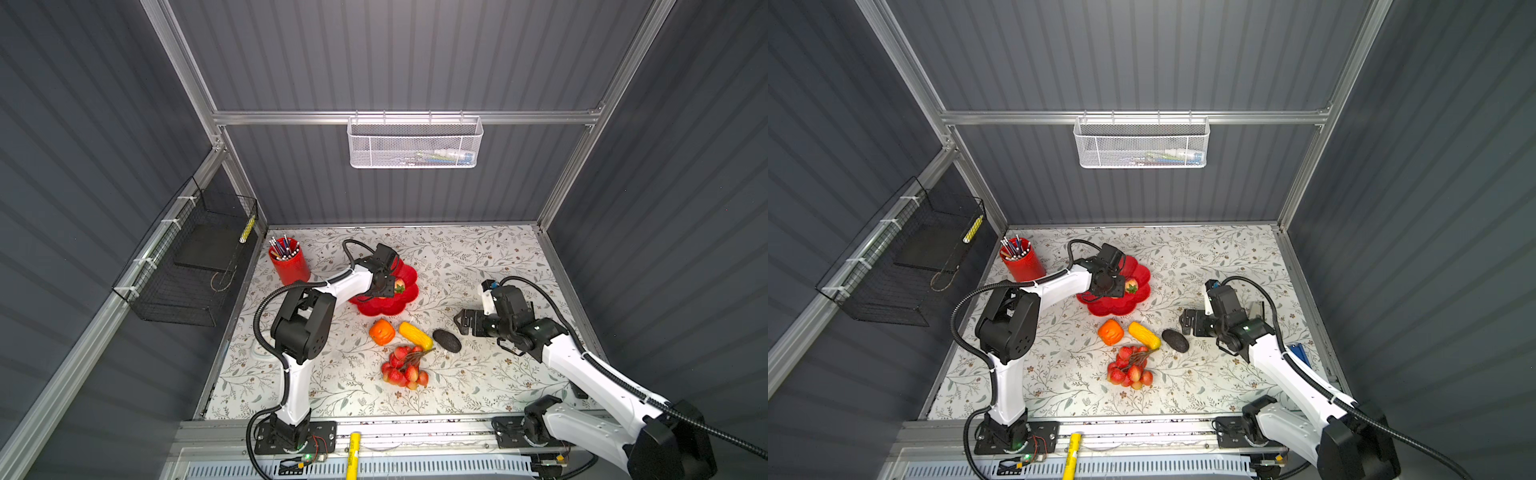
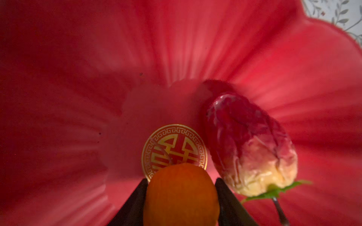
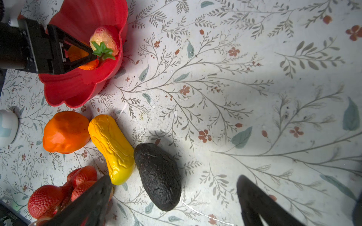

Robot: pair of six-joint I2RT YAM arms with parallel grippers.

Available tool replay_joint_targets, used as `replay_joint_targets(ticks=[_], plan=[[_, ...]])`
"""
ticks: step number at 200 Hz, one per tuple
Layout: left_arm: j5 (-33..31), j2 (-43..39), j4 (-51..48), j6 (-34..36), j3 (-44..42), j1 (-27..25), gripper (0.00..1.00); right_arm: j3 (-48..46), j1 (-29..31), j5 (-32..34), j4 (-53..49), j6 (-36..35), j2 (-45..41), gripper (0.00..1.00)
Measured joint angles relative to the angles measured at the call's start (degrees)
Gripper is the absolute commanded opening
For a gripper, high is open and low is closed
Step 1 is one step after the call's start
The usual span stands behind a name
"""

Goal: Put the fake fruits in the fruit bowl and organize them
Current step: 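Place the small orange into the red bowl with the left gripper, then grasp the dark avocado with the right gripper and drop it in the bowl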

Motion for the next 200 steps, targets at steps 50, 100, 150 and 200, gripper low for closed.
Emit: replay_joint_targets(ticks=[50,100,150,200], plan=[[0.22,0.61,0.15,-0.24,0.0,0.0,0.73,-0.55,0.02,-1.6,0.48,0.02,0.2,0.98],[0.5,-2.38,1.75,-0.17,-0.94,0.0,0.89,-0.55,1.73,-2.45,1.16,0.02,2.43,0.98],[-2.97,-19.52,6.67,0.11,-7.21,0.0,1.0,-0.55,6.03,-1.03,1.77,0.07,7.78,0.94],[-8.96,-41.2,14.64,-1.6,-21.79,0.0,1.0,-0.17,9.6,0.94,4.07,0.66,14.93,0.84]])
